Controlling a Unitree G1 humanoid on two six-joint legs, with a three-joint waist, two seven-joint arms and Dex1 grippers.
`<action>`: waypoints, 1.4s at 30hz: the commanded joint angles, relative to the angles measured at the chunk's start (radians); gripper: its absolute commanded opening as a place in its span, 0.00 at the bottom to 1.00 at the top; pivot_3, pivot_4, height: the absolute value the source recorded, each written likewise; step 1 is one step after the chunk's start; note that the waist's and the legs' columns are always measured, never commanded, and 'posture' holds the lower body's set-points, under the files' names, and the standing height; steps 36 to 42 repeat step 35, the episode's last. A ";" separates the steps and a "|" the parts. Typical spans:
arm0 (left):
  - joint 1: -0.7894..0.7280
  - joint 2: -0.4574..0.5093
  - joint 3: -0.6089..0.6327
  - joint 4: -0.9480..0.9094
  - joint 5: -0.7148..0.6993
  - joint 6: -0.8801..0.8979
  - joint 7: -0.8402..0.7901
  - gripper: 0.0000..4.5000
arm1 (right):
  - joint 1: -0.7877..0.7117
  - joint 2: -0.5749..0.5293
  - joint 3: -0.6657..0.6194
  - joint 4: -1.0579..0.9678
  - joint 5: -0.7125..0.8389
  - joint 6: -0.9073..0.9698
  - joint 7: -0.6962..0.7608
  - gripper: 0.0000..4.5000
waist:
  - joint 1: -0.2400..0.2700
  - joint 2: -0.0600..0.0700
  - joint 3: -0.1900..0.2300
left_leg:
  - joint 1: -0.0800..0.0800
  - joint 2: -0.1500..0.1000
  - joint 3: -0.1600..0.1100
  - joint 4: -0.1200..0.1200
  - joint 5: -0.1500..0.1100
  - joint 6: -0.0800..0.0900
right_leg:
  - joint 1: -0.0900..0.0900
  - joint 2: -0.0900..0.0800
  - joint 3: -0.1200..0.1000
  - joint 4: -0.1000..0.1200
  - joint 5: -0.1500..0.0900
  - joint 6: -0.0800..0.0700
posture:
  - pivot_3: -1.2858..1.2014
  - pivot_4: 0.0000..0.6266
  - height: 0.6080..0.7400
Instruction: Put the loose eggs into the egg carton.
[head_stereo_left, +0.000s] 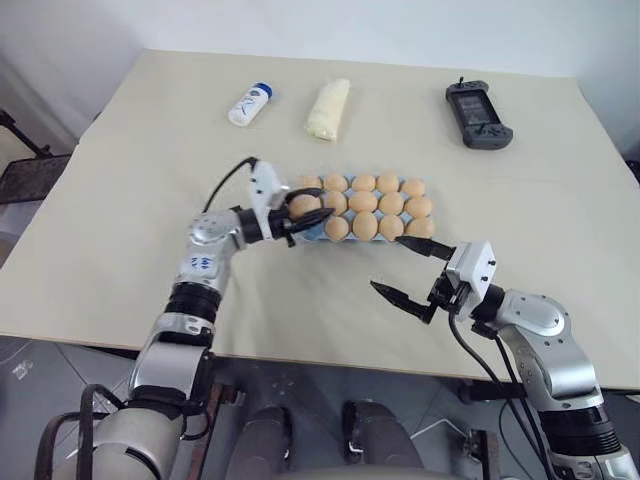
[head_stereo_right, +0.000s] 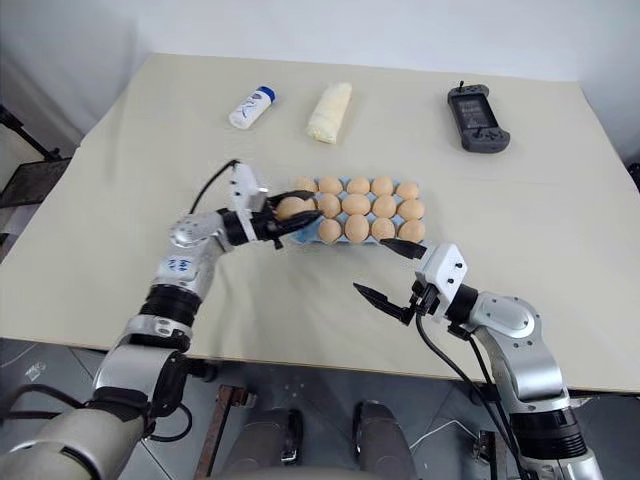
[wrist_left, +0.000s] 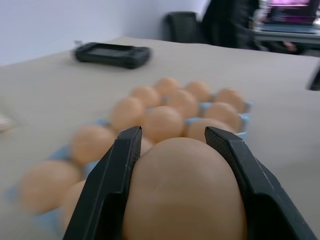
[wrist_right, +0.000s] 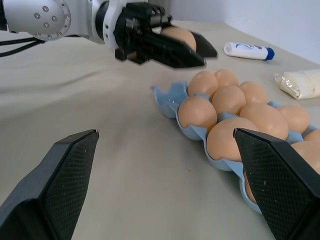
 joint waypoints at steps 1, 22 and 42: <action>-0.022 0.006 -0.002 0.027 0.009 -0.028 -0.029 0.43 | 0.016 -0.002 -0.029 -0.052 0.001 -0.012 -0.023 1.00 | -0.002 0.000 0.000 | 0.000 0.000 0.000 0.000 0.000 0.000 | 0.000 0.000 0.000 0.000 0.000 0.000 | 0.52 0.24 1.00; 0.115 0.345 0.130 -0.051 -0.030 -0.001 -0.159 0.96 | 0.079 -0.046 -0.080 -0.086 0.027 0.004 -0.041 1.00 | -0.014 0.000 0.000 | 0.001 0.000 -0.001 -0.002 0.000 0.000 | 0.000 -0.001 0.000 0.000 0.000 0.000 | 0.52 0.24 1.00; 0.468 0.388 0.216 -0.415 -0.087 0.053 -0.037 0.96 | 0.014 -0.061 -0.104 0.049 0.036 -0.006 0.039 1.00 | -0.010 0.000 0.000 | 0.001 -0.002 -0.002 -0.002 0.000 0.003 | 0.001 -0.006 -0.002 -0.001 -0.001 -0.001 | 0.52 0.24 1.00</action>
